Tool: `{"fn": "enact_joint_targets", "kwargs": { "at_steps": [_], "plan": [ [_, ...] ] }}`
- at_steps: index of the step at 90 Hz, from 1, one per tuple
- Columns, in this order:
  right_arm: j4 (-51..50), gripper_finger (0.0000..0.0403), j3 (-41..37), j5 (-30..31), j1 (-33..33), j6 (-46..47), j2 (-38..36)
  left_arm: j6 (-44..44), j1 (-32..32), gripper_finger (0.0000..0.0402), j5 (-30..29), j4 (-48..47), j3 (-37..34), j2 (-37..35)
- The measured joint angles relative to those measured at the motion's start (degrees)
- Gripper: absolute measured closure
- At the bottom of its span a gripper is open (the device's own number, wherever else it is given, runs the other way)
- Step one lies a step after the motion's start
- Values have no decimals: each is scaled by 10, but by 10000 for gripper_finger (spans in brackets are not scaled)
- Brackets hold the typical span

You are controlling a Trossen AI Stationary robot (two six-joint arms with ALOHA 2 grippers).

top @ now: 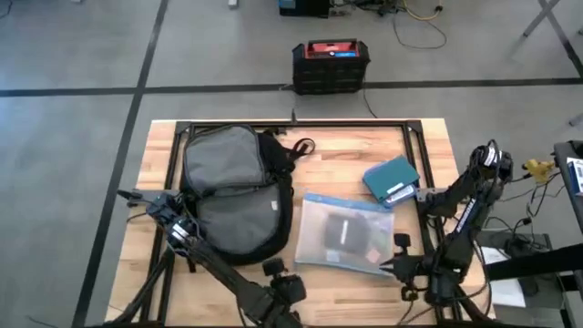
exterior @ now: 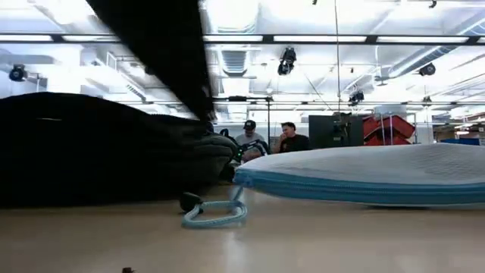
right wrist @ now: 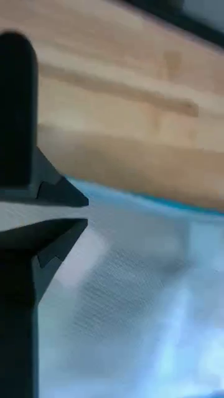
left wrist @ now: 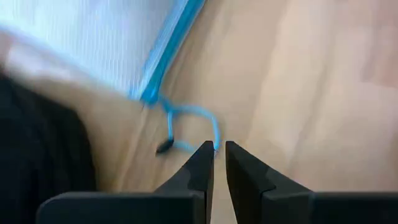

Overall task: Unpack backpack
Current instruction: Put the white mesh zipper pouch into the black backpack

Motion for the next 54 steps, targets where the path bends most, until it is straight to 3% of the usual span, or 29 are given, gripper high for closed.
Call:
{"fn": "enact_joint_targets", "kwargs": {
  "at_steps": [15,29,42,54],
  "plan": [
    [20,275,1,-20,-61,-66,4,115,21,377,12,32,1,-47],
    [79,190,1,-44,-60,-123,4,166,37,377,23,25,-14,-91],
    [89,133,1,-83,-52,-125,30,169,53,377,46,29,-82,-149],
    [78,116,6,-76,-53,-104,82,137,60,377,45,46,-174,-212]
  ]
}}
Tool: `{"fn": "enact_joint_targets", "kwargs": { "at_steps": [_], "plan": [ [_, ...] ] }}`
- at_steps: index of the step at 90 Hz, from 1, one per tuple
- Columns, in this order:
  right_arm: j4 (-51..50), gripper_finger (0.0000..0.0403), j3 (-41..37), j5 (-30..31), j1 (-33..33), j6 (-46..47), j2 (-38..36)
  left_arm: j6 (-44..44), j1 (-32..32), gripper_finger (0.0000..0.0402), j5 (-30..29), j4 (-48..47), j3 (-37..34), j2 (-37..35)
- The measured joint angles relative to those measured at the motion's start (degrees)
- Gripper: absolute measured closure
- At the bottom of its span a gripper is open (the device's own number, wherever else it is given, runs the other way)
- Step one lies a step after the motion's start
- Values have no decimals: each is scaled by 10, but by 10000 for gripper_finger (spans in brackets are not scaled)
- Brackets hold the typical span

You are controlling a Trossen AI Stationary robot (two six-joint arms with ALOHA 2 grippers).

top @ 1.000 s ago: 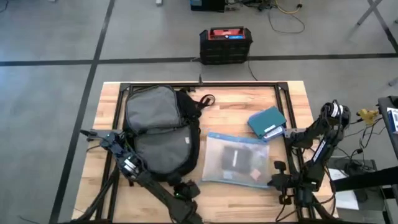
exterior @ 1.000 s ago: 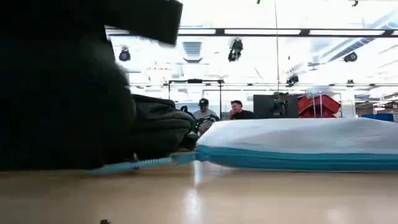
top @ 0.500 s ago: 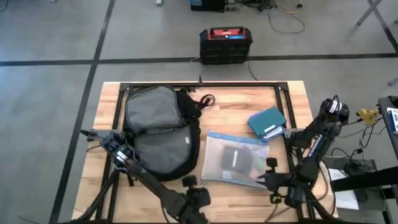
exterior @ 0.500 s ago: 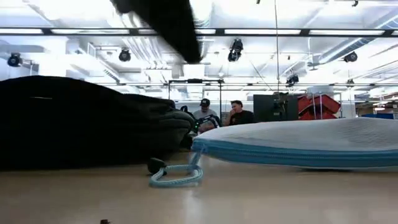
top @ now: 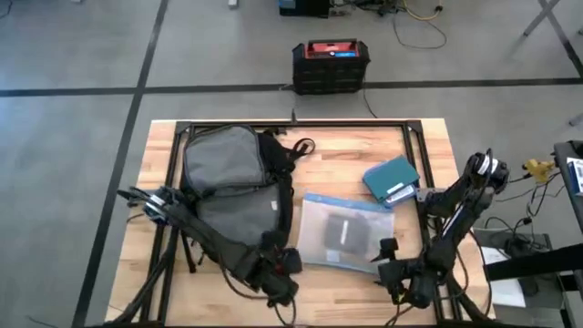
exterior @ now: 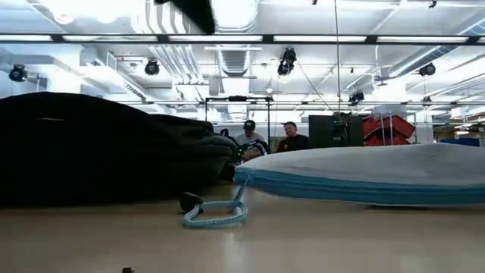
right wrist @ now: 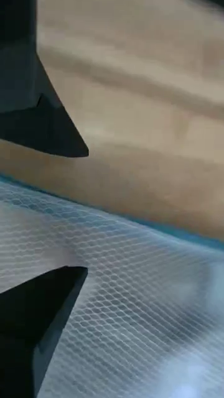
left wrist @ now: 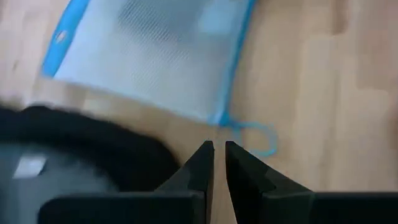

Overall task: Unpack backpack
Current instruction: Put the white mesh zipper pouch into the black backpack

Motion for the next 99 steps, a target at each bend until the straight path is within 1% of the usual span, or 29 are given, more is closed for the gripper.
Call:
{"fn": "enact_joint_targets", "kwargs": {
  "at_steps": [12,19,25,36,47,53,63,67,70,73,78,88,94,99],
  "plan": [
    [-43,126,27,58,1,20,54,-37,-2,377,-7,40,-94,-75],
    [-76,138,45,91,-2,27,84,-53,-1,377,-13,72,-148,-115],
    [-102,151,57,108,-10,39,108,-58,-1,377,-18,98,-192,-145],
    [-124,186,61,126,-28,71,145,-67,4,377,-30,131,-257,-192],
    [-128,238,62,144,-47,90,165,-71,6,377,-35,152,-304,-227],
    [-128,274,63,142,-53,94,165,-71,7,377,-36,163,-321,-241],
    [-135,345,76,139,-59,89,153,-71,7,377,-36,167,-339,-257],
    [-137,375,84,118,-60,82,149,-68,7,377,-36,167,-340,-259],
    [-147,388,90,112,-59,78,146,-66,7,377,-37,168,-340,-261],
    [-155,394,98,109,-61,67,141,-60,7,377,-36,167,-340,-262],
    [-167,392,112,108,-66,61,125,-47,7,377,-37,167,-340,-266],
    [-196,398,141,117,-75,45,105,-31,7,377,-59,142,-335,-269],
    [-222,400,159,131,-77,29,90,-31,9,377,-75,111,-330,-274],
    [-239,401,179,156,-78,26,74,-38,9,377,-95,81,-326,-281]
  ]
}}
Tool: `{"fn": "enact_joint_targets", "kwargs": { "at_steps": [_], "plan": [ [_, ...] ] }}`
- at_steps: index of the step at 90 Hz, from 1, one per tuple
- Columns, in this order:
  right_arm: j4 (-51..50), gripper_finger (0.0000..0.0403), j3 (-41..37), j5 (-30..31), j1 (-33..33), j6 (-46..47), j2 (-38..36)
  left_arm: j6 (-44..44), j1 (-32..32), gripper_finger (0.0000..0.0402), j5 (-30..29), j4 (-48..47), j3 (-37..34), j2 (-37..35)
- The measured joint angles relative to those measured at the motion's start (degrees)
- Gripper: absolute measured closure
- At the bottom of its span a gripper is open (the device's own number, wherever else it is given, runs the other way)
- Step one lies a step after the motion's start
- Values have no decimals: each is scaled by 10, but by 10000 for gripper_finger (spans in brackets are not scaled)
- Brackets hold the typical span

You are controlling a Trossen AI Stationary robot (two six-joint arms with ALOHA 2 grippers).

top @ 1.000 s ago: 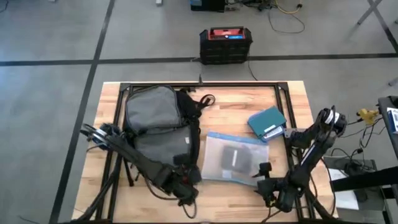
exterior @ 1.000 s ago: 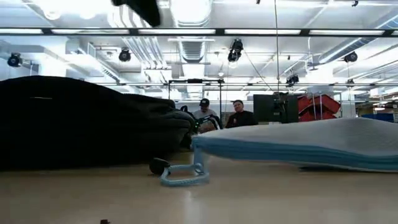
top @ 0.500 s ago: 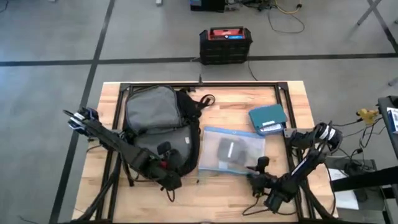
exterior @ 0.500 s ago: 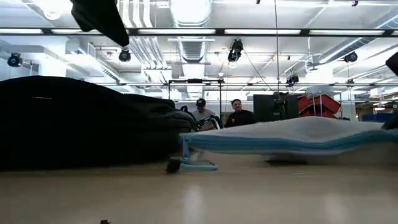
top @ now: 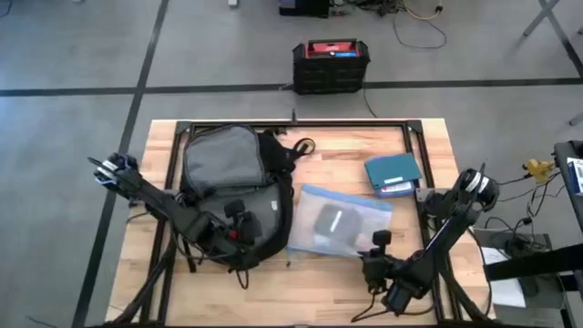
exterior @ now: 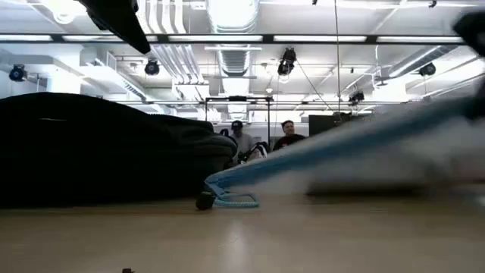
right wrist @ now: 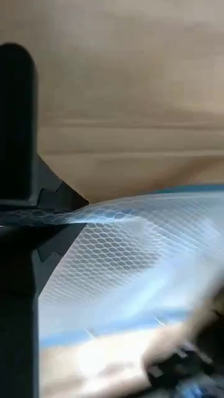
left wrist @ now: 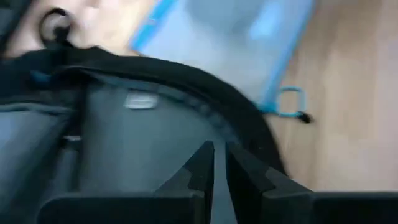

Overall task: Unpack backpack
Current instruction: Put the white mesh zipper pouch into the black backpack

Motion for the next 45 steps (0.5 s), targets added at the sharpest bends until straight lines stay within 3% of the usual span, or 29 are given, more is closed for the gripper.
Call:
{"fn": "enact_joint_targets", "kwargs": {
  "at_steps": [25,45],
  "plan": [
    [-125,402,86,66,-14,-25,-45,-36,43,355,-57,-140,-2,-44],
    [-192,403,134,65,-44,-62,-58,-30,140,270,-16,-213,-15,-66]
  ]
}}
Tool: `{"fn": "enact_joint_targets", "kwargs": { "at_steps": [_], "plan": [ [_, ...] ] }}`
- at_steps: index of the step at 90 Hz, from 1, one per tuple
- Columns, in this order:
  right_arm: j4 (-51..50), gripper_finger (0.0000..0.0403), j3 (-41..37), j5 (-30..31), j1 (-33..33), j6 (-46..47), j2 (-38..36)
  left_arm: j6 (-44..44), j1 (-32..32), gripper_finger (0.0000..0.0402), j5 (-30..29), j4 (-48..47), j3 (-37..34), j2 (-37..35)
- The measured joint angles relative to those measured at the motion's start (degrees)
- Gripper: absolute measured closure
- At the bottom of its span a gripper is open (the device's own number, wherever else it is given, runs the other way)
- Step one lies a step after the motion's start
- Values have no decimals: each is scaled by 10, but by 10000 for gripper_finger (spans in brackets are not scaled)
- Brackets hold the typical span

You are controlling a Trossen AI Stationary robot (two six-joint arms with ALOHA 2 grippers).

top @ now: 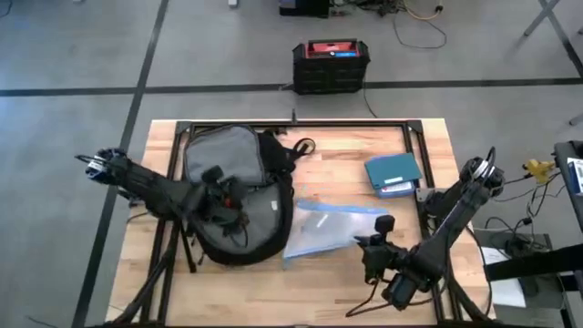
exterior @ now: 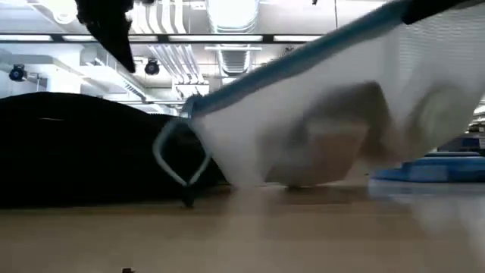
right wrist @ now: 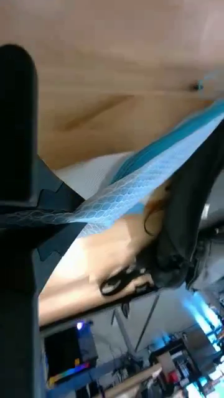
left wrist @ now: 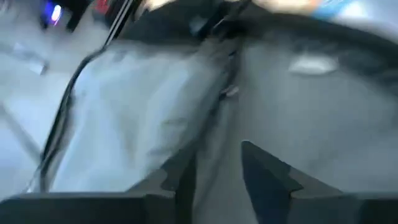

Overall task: Unpack backpack
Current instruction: Put the white mesh zipper pouch into the black backpack

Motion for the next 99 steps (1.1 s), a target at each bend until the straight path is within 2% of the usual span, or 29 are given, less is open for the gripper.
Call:
{"fn": "enact_joint_targets", "kwargs": {
  "at_steps": [12,26,38,51,61,68,74,82,85,99],
  "plan": [
    [-88,403,42,7,-18,0,-9,47,57,206,56,0,-28,-3],
    [-130,403,74,20,-27,-7,-35,86,83,150,50,6,-66,-1],
    [-130,403,78,20,-30,-28,-63,94,113,133,51,28,-103,-2],
    [-129,403,78,40,-30,-45,-91,110,161,139,60,73,-150,-2],
    [-122,403,78,70,-30,-64,-111,136,202,158,60,119,-181,-2],
    [-110,403,78,93,-31,-82,-123,164,221,194,62,152,-197,-2],
    [-94,403,78,105,-30,-106,-133,180,230,247,61,173,-203,-2],
    [-60,403,78,119,-33,-150,-146,195,233,345,61,188,-201,-2],
    [-43,403,78,126,-33,-172,-150,199,233,370,61,187,-197,-2],
    [65,403,79,131,-45,-311,-165,195,233,379,69,185,-161,-2]
  ]
}}
